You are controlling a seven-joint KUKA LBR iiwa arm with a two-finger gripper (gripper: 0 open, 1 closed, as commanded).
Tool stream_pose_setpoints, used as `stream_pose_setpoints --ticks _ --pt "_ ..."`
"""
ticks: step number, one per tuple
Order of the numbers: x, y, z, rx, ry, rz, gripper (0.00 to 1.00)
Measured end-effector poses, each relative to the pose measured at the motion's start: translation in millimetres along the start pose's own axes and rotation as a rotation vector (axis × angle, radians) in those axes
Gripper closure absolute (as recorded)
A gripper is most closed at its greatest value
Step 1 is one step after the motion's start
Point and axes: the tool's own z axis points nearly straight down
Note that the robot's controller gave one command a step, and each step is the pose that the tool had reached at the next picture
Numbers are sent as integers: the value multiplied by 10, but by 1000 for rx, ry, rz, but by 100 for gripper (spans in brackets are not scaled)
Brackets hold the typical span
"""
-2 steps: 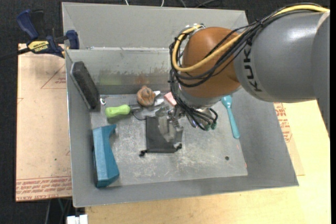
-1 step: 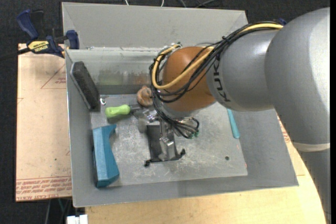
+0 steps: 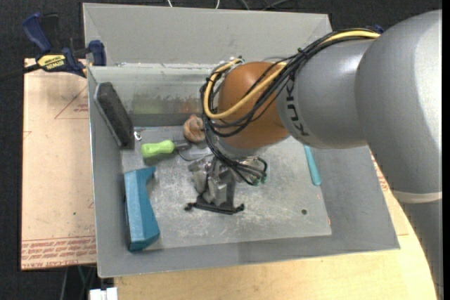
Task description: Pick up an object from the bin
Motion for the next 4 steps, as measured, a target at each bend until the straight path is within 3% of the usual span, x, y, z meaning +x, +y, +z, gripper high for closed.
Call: stream_pose_setpoints --ticks 1,3,4 --pt "0 0 0 0 0 0 100" --pt "22 -186 -1043 -2 3 -10 100" --pt "-32 -305 -1202 0 -3 -199 100"
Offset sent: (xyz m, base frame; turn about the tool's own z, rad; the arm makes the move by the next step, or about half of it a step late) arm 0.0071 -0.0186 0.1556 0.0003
